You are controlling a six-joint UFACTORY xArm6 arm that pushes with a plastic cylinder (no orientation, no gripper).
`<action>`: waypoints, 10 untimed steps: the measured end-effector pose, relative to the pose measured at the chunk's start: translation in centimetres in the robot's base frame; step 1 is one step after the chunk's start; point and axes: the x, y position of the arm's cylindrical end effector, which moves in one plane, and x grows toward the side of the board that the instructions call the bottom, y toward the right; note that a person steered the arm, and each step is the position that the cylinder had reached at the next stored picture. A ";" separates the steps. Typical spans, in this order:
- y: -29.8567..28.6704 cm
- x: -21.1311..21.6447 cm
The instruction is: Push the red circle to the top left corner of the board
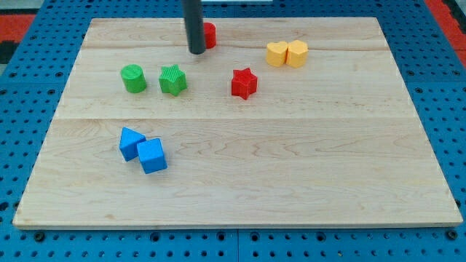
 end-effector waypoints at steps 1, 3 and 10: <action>3.6 -0.2; 0.5 -3.5; -12.4 -7.3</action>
